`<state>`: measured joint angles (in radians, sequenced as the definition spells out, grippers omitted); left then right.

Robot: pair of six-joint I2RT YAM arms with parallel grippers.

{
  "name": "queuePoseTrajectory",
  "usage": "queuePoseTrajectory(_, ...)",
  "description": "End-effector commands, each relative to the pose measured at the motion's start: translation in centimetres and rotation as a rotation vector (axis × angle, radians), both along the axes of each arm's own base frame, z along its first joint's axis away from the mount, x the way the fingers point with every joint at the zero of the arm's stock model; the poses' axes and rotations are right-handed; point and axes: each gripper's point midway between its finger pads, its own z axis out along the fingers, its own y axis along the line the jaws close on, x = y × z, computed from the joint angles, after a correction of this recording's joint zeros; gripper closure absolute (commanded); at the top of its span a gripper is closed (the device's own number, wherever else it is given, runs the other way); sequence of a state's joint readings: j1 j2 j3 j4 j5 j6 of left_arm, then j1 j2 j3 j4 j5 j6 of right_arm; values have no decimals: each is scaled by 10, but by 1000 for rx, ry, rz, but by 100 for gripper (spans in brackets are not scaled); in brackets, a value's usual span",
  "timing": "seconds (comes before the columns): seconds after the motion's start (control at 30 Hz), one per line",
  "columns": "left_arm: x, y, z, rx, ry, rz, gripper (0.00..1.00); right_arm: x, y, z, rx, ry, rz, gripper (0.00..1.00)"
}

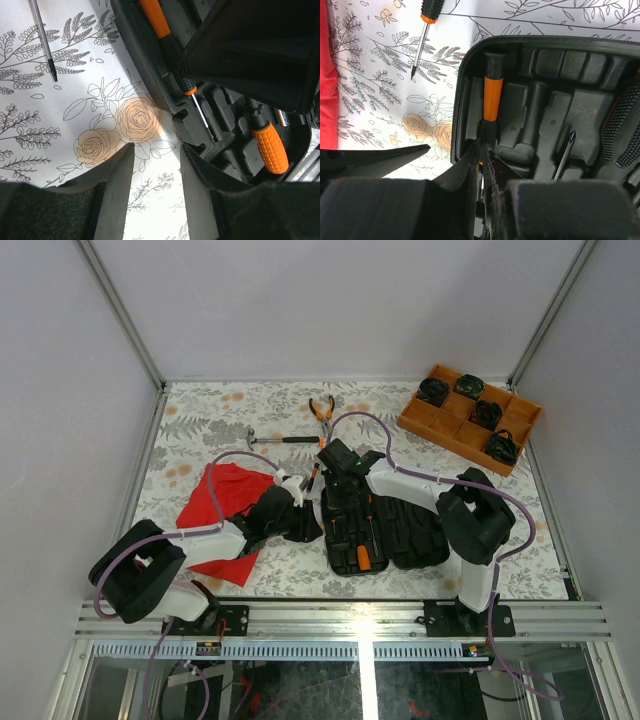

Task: Sort the tools into containers
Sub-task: Place the screwdriver in the storage box.

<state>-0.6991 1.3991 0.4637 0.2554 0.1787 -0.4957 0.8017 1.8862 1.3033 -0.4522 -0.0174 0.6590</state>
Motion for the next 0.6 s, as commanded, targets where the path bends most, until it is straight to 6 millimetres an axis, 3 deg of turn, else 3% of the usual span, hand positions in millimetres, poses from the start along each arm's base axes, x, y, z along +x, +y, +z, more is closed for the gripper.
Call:
queuePoseTrajectory(0.0,16,-14,19,-54,-73,-26,60,-7,-7,-14,-84,32,31,88)
queuePoseTrajectory(0.2,15,-16,11,-37,-52,-42,60,-15,-24,-27,-218,40,44,92)
queuePoseTrajectory(0.4,17,-17,2,-10,-23,-44,60,-38,-47,-55,-325,90,39,99)
queuePoseTrajectory(0.57,15,-18,0,-9,-15,-52,60,-52,-59,-77,-373,142,43,100)
